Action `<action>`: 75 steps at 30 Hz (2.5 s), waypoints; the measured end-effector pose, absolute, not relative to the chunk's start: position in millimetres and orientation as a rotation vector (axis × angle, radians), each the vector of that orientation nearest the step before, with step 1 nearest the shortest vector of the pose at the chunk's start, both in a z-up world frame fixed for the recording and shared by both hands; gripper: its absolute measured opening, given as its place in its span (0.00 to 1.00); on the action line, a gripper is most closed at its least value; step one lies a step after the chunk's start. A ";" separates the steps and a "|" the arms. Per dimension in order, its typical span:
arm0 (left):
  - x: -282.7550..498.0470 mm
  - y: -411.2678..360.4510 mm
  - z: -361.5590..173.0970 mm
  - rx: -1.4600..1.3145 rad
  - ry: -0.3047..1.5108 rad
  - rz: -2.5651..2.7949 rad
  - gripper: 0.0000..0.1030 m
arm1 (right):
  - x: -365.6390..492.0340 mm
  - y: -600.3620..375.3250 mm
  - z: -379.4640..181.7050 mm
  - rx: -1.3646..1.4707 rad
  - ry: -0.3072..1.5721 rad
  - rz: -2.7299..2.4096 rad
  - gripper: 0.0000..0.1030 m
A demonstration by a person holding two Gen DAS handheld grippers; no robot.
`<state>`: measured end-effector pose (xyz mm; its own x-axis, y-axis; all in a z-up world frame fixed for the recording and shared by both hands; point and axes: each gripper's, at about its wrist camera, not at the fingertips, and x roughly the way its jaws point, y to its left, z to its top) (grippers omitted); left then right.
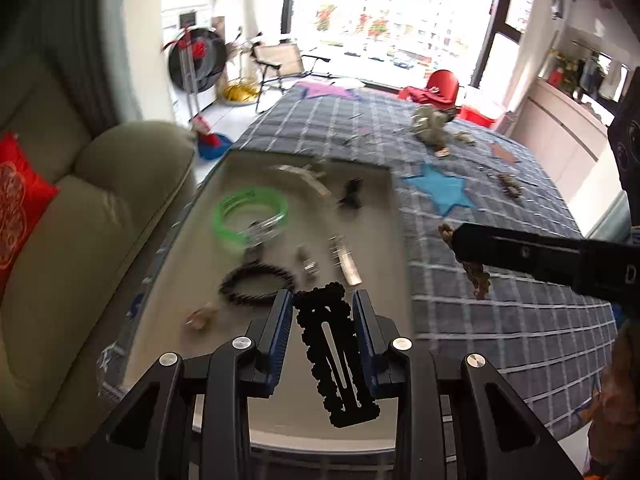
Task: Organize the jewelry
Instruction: 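Carry the black clip in the left tool while the right tool carries the bracelet to the tray, then open the right tool over the tray while the left tool releases the black clip there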
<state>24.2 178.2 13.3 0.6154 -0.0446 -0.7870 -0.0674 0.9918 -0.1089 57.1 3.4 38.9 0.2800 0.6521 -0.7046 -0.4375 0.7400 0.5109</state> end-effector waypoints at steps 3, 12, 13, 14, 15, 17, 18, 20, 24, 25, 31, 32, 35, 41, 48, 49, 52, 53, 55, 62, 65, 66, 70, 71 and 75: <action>23.4 187.1 4.0 -0.137 0.925 0.026 0.33 | 58.6 19.1 26.8 0.231 1.092 0.753 0.04; 29.7 193.8 -25.2 -0.125 0.997 0.022 0.33 | 69.1 48.3 -6.5 0.237 1.200 0.761 0.04; 30.4 193.9 -27.4 -0.125 1.003 0.023 0.33 | 69.3 49.9 -9.3 0.235 1.208 0.760 0.04; 30.8 194.2 -29.4 -0.127 1.009 0.023 0.33 | 69.9 51.9 -13.0 0.231 1.216 0.757 0.04; 30.4 194.9 -30.8 -0.129 1.013 0.023 0.33 | 69.9 53.0 -15.8 0.228 1.222 0.753 0.04; 30.6 194.9 -33.7 -0.128 1.021 0.022 0.33 | 72.0 55.6 -22.1 0.231 1.238 0.749 0.04; 31.1 194.3 -35.0 -0.125 1.024 0.021 0.33 | 72.5 56.2 -23.8 0.230 1.242 0.747 0.05; 32.1 193.2 -36.6 -0.118 1.027 0.022 0.33 | 73.8 58.7 -29.1 0.223 1.252 0.742 0.05; 32.5 195.2 -39.2 -0.116 1.035 0.024 0.33 | 75.5 62.4 -40.6 0.224 1.276 0.728 0.05; 32.7 195.7 -40.1 -0.115 1.036 0.026 0.33 | 75.8 63.5 -43.7 0.226 1.284 0.726 0.05; 33.8 196.2 -43.7 -0.110 1.043 0.030 0.33 | 76.9 70.2 -49.9 0.206 1.289 0.712 0.05; 34.1 195.8 -44.0 -0.108 1.045 0.030 0.33 | 77.3 70.0 -50.4 0.205 1.288 0.709 0.05; 34.6 195.6 -45.0 -0.109 1.049 0.034 0.33 | 77.4 70.5 -50.5 0.206 1.289 0.708 0.05; 33.8 198.0 -42.6 -0.117 1.041 0.039 0.33 | 77.0 71.2 -50.5 0.211 1.292 0.716 0.06; 34.2 198.9 -41.0 -0.112 1.042 0.055 0.33 | 77.4 64.1 -44.9 0.260 1.293 0.730 0.07; 34.3 198.2 -41.1 -0.108 1.043 0.055 0.33 | 77.6 62.3 -42.5 0.265 1.287 0.732 0.08; 35.1 195.9 -41.8 -0.098 1.049 0.061 0.33 | 76.7 59.0 -34.8 0.266 1.268 0.730 0.35; 35.1 195.4 -41.9 -0.097 1.050 0.062 0.33 | 76.1 57.9 -32.0 0.263 1.257 0.727 0.46; 35.7 194.0 -42.2 -0.091 1.053 0.067 0.33 | 74.6 56.1 -26.1 0.254 1.239 0.721 0.47; 37.4 189.6 -41.6 -0.071 1.058 0.080 0.33 | 65.1 37.5 -7.1 0.204 1.177 0.675 0.47; 38.1 188.1 -41.8 -0.071 1.063 0.084 0.35 | 60.4 24.9 -2.7 0.191 1.160 0.646 0.47; 38.1 187.3 -41.6 -0.072 1.063 0.084 0.55 | 58.6 20.1 -1.8 0.189 1.156 0.634 0.47; 33.9 183.2 -32.5 -0.057 1.014 0.099 0.85 | 56.6 6.6 -3.4 0.200 1.156 0.603 0.48; 34.2 182.8 -31.7 -0.057 1.014 0.096 0.85 | 56.6 3.6 -4.8 0.203 1.158 0.597 0.48; 36.0 180.2 -31.3 -0.052 1.021 0.090 0.85 | 54.9 -4.6 -9.8 0.214 1.165 0.579 0.48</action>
